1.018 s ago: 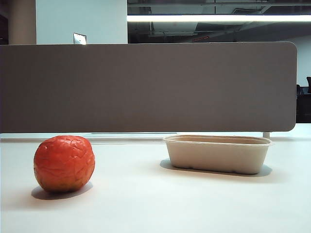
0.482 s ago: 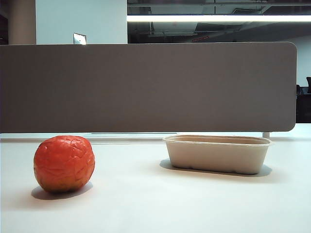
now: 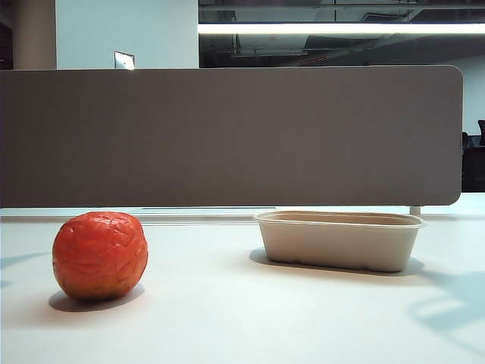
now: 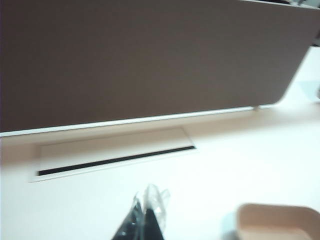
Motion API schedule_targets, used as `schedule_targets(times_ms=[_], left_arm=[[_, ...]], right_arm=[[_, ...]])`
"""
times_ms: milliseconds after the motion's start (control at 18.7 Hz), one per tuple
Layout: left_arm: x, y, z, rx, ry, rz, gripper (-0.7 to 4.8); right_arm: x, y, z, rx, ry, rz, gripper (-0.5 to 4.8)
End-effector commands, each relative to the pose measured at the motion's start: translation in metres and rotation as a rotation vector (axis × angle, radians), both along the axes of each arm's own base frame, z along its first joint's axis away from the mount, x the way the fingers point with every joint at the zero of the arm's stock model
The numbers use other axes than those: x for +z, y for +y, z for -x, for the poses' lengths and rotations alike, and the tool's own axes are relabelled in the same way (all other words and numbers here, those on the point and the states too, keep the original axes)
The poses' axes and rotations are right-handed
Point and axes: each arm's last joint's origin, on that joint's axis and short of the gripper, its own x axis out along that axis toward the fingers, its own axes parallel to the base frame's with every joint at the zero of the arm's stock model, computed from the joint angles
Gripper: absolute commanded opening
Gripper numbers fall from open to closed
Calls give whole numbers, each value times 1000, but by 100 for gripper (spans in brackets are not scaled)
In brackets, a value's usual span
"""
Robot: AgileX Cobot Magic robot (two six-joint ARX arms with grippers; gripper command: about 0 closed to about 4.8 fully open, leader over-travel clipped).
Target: Pick up the orange and place it into the paper lunchbox.
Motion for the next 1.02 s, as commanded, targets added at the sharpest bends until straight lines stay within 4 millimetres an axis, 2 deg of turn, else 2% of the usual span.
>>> schedule_targets(times_ms=[54, 214, 268, 321, 375, 429, 589, 857, 1018], left_arm=[[4, -17, -3, -84, 2, -8, -5], [3, -17, -3, -85, 13, -11, -5], [3, -17, -1, -86, 48, -21, -5], [-19, -21, 5, -319, 232, -103, 218], [-26, -21, 5, -339, 291, -132, 463], [-29, -21, 5, -344, 315, -151, 479], [-40, -23, 2, -419, 367, -216, 479], [-72, -35, -24, -487, 498, -268, 479], [-86, -44, -31, -506, 548, -325, 479]], right_arm=[[0, 18, 10, 132, 90, 47, -6], [0, 24, 18, 166, 136, 87, -6], [3, 26, 31, 185, 205, 140, -6], [-4, 25, 35, 196, 278, 198, -6], [-6, 26, 34, 196, 294, 210, -6], [-7, 26, 33, 197, 305, 218, -6], [-8, 27, 33, 196, 316, 225, -6], [-8, 27, 32, 196, 315, 225, -6], [-8, 27, 32, 195, 312, 223, -6]])
